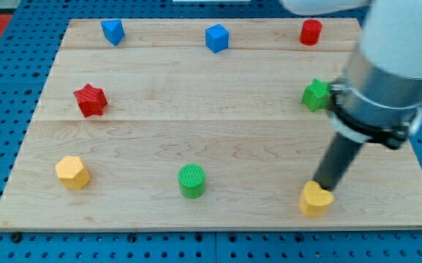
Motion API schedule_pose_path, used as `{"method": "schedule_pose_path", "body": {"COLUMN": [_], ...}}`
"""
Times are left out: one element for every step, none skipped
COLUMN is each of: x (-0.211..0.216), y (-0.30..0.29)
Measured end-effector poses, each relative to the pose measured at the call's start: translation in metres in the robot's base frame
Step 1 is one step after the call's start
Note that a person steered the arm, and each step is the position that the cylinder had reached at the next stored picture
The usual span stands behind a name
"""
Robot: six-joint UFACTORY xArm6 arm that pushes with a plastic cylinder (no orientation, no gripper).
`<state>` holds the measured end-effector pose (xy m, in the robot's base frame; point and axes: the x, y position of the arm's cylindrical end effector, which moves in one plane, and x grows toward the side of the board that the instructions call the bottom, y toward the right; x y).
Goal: Push yellow heart closer to green circle
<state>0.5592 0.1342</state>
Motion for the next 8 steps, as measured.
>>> {"method": "schedule_pose_path", "body": {"x": [-0.027, -0.052, -0.052, -0.043, 0.02, 0.057, 0.039, 0.036], "y": [-0.035, -0.061, -0.054, 0.015, 0.036, 0.013, -0.036, -0.012]}}
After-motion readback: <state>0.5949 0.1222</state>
